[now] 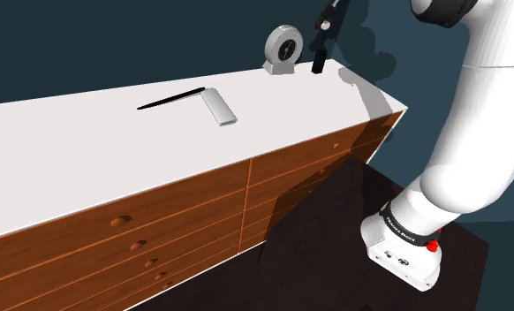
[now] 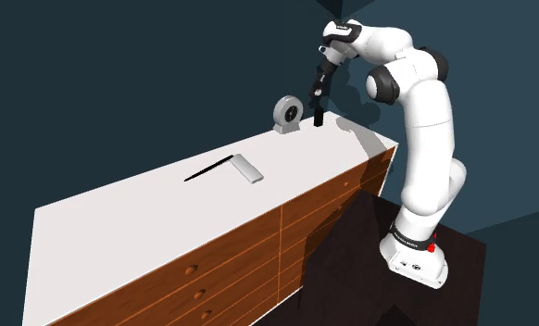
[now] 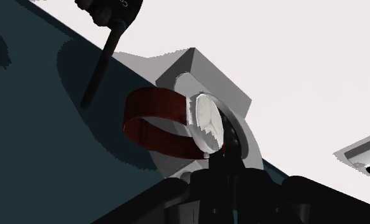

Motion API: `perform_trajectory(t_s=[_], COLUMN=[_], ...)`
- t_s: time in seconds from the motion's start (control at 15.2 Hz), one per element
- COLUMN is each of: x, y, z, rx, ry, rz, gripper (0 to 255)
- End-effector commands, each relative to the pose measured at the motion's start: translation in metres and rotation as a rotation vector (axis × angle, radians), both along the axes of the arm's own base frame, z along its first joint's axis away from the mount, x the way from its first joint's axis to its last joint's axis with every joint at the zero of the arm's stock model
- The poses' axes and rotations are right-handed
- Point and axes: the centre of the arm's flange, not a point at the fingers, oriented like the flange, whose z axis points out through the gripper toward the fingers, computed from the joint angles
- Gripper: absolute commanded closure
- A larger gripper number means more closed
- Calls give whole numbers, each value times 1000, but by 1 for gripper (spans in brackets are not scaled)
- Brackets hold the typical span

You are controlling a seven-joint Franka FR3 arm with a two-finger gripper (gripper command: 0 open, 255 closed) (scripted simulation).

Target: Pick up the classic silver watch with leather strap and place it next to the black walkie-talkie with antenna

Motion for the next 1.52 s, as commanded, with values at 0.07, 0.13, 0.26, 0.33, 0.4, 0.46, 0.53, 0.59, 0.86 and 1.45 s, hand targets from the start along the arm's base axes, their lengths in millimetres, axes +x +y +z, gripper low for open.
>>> perform_trajectory(t_s=[0.07,0.13,0.26,0.33,0.4,0.46,0.53,0.59,0.86,1.45], x=[1,1,1,1,1,1,1,1,1,1], y=[1,1,1,1,1,1,1,1,1,1], z=[-16,-21,-32,-37,-42,-47,-53,-58,-79,-127], rx=[0,0,0,0,0,0,0,0,0,0], ry=[0,0,0,0,0,0,0,0,0,0], rz=[0,0,0,0,0,0,0,0,0,0], gripper=[255,255,255,255,255,255,255,255,255,255])
